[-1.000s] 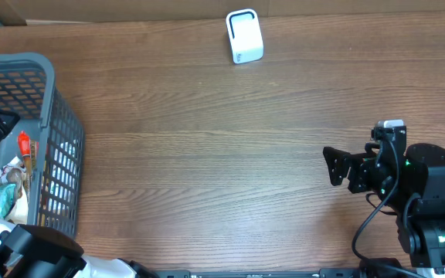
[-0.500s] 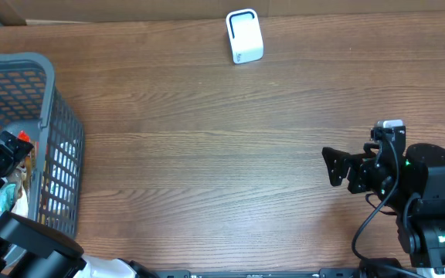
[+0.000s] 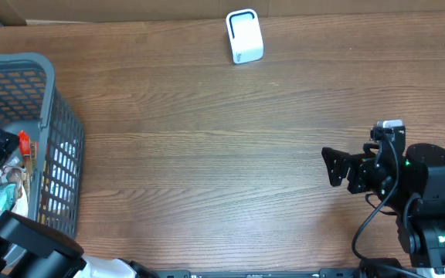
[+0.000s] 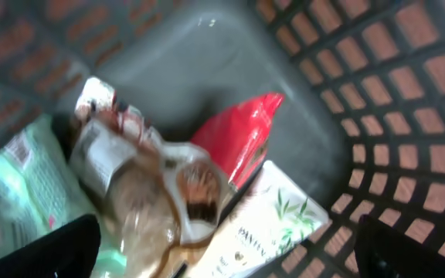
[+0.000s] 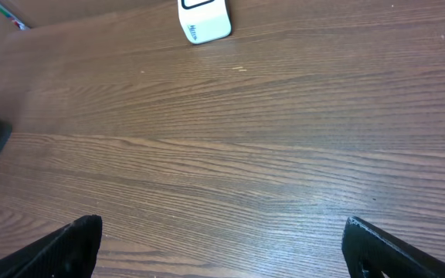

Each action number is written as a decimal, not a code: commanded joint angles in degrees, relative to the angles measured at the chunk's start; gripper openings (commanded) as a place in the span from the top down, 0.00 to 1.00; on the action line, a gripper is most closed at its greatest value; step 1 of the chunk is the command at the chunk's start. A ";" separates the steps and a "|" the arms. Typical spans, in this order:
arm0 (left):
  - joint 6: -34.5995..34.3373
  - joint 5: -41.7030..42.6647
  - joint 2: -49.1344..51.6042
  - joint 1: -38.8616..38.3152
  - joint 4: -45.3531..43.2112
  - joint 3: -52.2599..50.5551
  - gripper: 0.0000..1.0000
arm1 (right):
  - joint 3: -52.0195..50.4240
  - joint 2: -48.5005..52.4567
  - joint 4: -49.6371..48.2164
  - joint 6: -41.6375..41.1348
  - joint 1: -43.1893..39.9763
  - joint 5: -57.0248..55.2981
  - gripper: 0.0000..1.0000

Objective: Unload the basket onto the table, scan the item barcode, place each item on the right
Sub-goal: 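Move the left gripper over the basket toward the red-capped spaghetti package, then grasp the spaghetti package with the left gripper and lift it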

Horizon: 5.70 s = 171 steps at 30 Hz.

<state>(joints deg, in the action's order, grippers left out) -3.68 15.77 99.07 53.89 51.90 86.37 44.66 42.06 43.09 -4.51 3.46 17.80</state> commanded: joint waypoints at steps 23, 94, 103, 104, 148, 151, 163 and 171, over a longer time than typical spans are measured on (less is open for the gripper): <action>7.82 -16.35 16.20 -12.94 -8.09 -0.44 0.15 | 1.57 8.59 0.28 -0.22 0.11 0.55 0.00; -8.07 -14.25 0.61 -13.03 30.93 45.81 0.96 | 1.57 8.59 -0.28 -0.22 0.11 0.55 0.00; -8.37 -14.25 -4.39 -13.03 29.64 45.81 0.96 | 1.57 8.59 -0.28 -0.22 0.11 0.55 0.00; -8.37 -14.23 -4.76 -13.03 29.27 45.81 0.96 | 1.57 8.59 -0.28 -0.22 0.11 0.55 0.00; -6.62 -16.87 -3.02 -12.94 27.19 29.22 0.44 | 1.57 8.59 0.15 -0.20 0.11 1.42 0.01; -6.67 -17.70 -3.02 -12.92 24.30 25.14 0.40 | 1.57 8.59 0.15 -0.22 0.11 1.42 0.01; -6.60 -21.29 -2.69 -12.94 0.02 5.31 0.21 | 1.57 8.59 0.33 -0.22 0.11 1.42 0.00; -2.03 -21.79 0.68 -13.22 -14.80 -3.04 0.16 | 1.57 8.59 0.35 -0.22 0.11 1.42 0.00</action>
<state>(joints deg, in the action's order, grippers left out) -9.02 -5.23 97.34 40.84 38.70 85.03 44.66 50.81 43.44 -4.54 3.46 19.09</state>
